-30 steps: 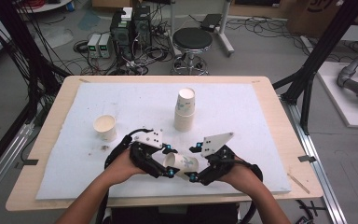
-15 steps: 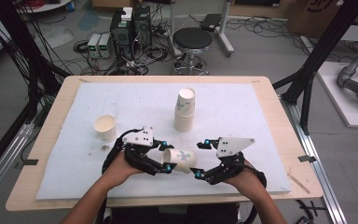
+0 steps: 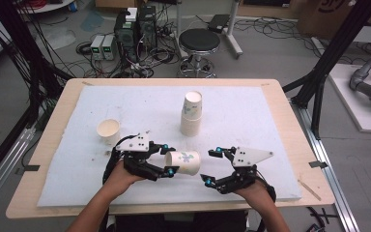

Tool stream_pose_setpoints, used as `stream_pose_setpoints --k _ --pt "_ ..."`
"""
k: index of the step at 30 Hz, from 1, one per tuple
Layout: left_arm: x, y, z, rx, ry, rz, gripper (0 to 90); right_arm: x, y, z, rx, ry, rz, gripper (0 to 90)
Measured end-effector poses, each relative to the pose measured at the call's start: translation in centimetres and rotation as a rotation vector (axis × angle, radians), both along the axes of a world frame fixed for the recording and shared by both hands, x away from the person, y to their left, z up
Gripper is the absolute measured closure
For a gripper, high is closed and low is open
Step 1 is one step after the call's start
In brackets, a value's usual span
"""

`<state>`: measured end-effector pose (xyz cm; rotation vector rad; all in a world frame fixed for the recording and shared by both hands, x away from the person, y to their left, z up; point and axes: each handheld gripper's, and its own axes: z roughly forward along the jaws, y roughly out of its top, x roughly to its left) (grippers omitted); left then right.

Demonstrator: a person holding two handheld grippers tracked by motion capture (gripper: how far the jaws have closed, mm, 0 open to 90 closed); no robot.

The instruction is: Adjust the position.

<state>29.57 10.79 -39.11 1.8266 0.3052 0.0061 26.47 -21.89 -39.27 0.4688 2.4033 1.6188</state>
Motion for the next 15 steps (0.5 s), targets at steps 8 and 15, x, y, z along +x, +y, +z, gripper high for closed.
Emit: stream_pose_setpoints --k 8,15 --pt "-0.31 0.06 0.3 -0.028 -0.007 -0.007 35.9 0.18 -0.29 -0.59 0.011 0.026 0.003 19.8" --pt "-0.68 -0.39 0.73 -0.053 -0.019 -0.035 36.0 0.32 -0.15 -0.87 0.034 0.05 0.036 19.9"
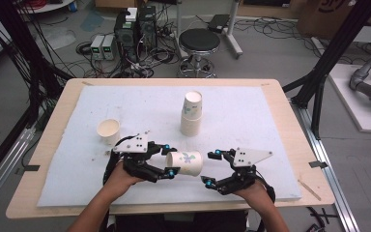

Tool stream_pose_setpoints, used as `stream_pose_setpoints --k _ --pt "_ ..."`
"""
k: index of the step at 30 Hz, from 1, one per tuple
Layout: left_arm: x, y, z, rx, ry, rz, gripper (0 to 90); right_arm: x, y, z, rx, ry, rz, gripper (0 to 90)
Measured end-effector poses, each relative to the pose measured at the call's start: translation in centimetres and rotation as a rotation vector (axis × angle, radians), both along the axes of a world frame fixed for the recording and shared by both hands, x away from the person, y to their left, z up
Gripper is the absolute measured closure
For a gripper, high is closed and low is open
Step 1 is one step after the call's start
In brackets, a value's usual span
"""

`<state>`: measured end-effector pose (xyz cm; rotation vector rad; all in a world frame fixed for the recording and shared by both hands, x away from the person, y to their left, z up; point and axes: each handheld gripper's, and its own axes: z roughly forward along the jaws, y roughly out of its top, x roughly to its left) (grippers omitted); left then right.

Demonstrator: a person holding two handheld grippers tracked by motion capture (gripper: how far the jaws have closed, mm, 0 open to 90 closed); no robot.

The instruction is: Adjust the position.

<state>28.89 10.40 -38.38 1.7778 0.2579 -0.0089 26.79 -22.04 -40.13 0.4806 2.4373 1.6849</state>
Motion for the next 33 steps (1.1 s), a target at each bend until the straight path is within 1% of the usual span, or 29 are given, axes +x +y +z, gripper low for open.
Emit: stream_pose_setpoints --k 2,5,12,13,14,16,21,23,26,29,30,32,33 --pt "-0.1 -0.1 0.1 -0.01 0.0 -0.011 36.1 0.1 0.1 -0.1 0.011 0.006 0.011 19.9" --pt "-0.2 -0.3 0.1 -0.012 -0.003 -0.02 36.1 0.1 0.3 -0.1 0.027 0.016 0.029 19.9" --pt "-0.2 -0.6 0.1 -0.009 -0.001 -0.035 36.4 0.2 0.7 -0.3 0.032 0.034 0.045 19.9" --pt "-0.2 -0.7 0.1 -0.01 -0.001 -0.04 36.4 0.3 0.8 -0.3 0.032 0.029 0.048 19.9" --pt "-0.2 -0.8 0.1 -0.012 0.0 -0.042 36.4 0.3 0.8 -0.3 0.038 0.039 0.054 19.9" --pt "-0.2 -0.9 0.0 -0.01 0.001 -0.051 36.4 0.4 0.9 -0.5 0.05 0.043 0.062 19.9" --pt "-0.2 -1.2 -0.1 -0.016 0.003 -0.077 36.3 0.4 1.0 -0.6 0.055 0.052 0.072 20.0" --pt "-0.1 -1.2 -0.2 -0.022 0.006 -0.083 36.3 0.5 1.0 -0.7 0.068 0.056 0.078 20.0" --pt "-0.1 -1.2 -0.3 -0.027 0.007 -0.089 36.3 0.5 1.0 -0.8 0.075 0.063 0.089 22.4" --pt "0.0 -1.1 -0.4 -0.046 0.009 -0.1 36.3 0.5 0.8 -0.8 0.096 0.066 0.106 24.0" --pt "0.0 -1.0 -0.4 -0.055 0.012 -0.101 36.3 0.6 0.8 -0.8 0.11 0.07 0.111 24.5" --pt "0.1 -0.9 -0.5 -0.082 0.017 -0.104 36.2 0.8 0.5 -1.0 0.158 0.083 0.122 25.6" --pt "0.1 -0.9 -0.5 -0.088 0.014 -0.103 36.2 0.8 0.4 -1.0 0.177 0.091 0.127 26.0"
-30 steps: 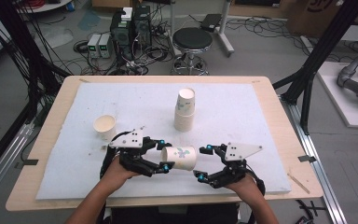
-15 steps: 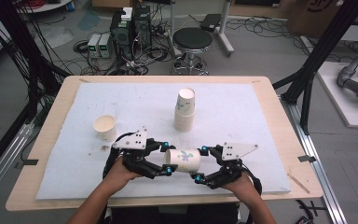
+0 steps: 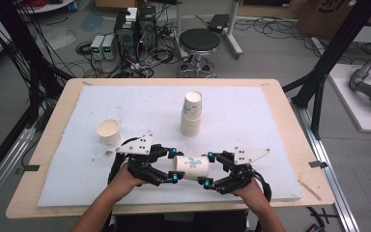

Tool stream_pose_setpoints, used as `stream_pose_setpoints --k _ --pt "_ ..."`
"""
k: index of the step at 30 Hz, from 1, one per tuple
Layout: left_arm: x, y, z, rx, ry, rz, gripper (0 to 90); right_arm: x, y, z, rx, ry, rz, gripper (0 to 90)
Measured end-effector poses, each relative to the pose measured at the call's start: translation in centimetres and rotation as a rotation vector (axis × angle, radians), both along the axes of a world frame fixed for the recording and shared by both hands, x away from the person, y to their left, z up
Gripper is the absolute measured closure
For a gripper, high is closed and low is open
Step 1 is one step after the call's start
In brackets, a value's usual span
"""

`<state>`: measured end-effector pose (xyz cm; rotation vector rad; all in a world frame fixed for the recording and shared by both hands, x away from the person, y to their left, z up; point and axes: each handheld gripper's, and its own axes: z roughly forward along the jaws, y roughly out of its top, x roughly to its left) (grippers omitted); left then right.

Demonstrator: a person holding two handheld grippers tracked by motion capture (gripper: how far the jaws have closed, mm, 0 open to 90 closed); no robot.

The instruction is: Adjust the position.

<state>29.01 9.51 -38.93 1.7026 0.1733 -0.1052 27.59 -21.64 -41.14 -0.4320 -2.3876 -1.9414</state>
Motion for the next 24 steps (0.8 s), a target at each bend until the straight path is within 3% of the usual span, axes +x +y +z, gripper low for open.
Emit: stream_pose_setpoints --k 5,7,14,16,21,24 --pt "0.0 0.0 -0.2 -0.001 -0.002 0.005 36.0 0.0 -0.2 0.0 0.009 -0.006 0.0 28.8" --pt "0.1 0.0 -0.3 0.001 0.016 0.009 35.3 0.1 -0.4 0.1 0.02 0.001 0.007 30.1" --pt "-0.2 -0.4 -0.3 0.069 0.021 0.066 15.6 0.0 -0.5 0.3 0.007 0.004 0.009 31.6" --pt "-0.2 -0.3 -0.2 0.081 0.017 0.072 14.4 0.1 -0.6 0.5 0.008 -0.004 0.006 31.5" --pt "-0.3 0.3 0.1 0.105 0.005 0.101 14.3 0.0 -0.9 0.8 -0.019 -0.005 -0.02 31.5" --pt "-0.2 0.6 0.2 0.134 0.005 0.128 14.4 -0.1 -1.0 1.1 -0.075 -0.025 -0.049 31.4"
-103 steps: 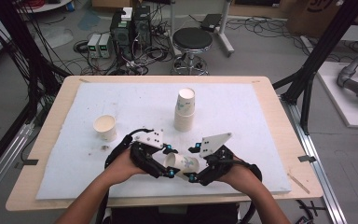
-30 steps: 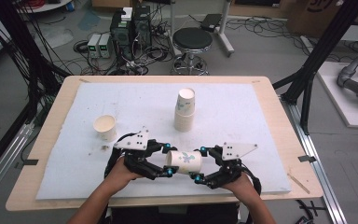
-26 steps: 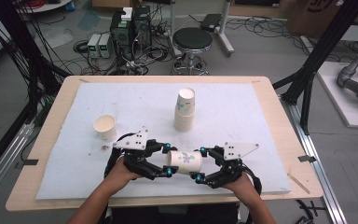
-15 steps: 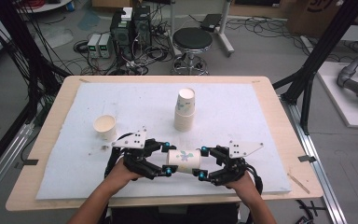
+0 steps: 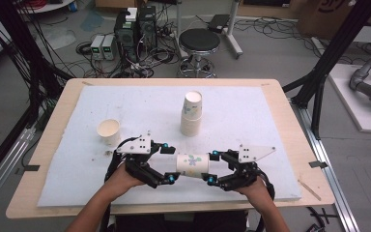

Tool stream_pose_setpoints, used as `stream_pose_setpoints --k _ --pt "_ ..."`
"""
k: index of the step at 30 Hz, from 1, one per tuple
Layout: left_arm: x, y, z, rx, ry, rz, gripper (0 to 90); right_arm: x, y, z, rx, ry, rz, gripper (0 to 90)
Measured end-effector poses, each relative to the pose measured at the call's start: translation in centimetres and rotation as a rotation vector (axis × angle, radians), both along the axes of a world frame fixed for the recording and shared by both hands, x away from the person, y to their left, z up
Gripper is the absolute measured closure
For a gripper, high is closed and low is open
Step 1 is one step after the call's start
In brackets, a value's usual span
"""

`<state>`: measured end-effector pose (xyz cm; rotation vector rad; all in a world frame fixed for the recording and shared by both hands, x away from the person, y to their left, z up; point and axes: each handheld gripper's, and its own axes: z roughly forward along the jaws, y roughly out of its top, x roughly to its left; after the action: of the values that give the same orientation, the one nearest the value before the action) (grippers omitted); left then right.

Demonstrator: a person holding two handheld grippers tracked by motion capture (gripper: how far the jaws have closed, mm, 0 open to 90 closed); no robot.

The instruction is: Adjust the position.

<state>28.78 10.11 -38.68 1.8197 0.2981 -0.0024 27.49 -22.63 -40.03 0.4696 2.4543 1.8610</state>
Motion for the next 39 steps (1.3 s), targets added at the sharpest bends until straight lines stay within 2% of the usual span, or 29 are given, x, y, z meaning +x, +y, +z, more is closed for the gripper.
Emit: stream_pose_setpoints --k 5,10,14,20,28,36,39 --pt "0.0 0.1 0.3 0.058 -0.026 0.008 14.4 0.0 0.5 0.4 -0.106 -0.025 -0.02 31.3" --pt "0.0 -0.3 0.4 0.111 -0.032 -0.007 14.6 0.3 1.3 0.7 -0.174 -0.031 -0.004 31.3" --pt "-0.1 -0.5 0.5 0.162 -0.054 -0.007 14.8 0.5 1.8 1.1 -0.221 -0.043 0.008 31.3" --pt "0.0 -1.0 0.6 0.235 -0.078 -0.034 15.2 0.7 2.7 2.3 -0.327 -0.063 0.037 31.3" --pt "0.1 -1.8 0.7 0.283 -0.094 -0.054 15.5 1.2 4.2 3.8 -0.452 -0.093 0.083 31.3" --pt "0.2 -2.0 0.6 0.32 -0.094 -0.065 16.4 1.7 5.2 4.4 -0.522 -0.094 0.109 31.3" --pt "0.2 -2.3 0.5 0.353 -0.104 -0.072 16.4 1.8 5.5 4.6 -0.554 -0.097 0.114 31.2"
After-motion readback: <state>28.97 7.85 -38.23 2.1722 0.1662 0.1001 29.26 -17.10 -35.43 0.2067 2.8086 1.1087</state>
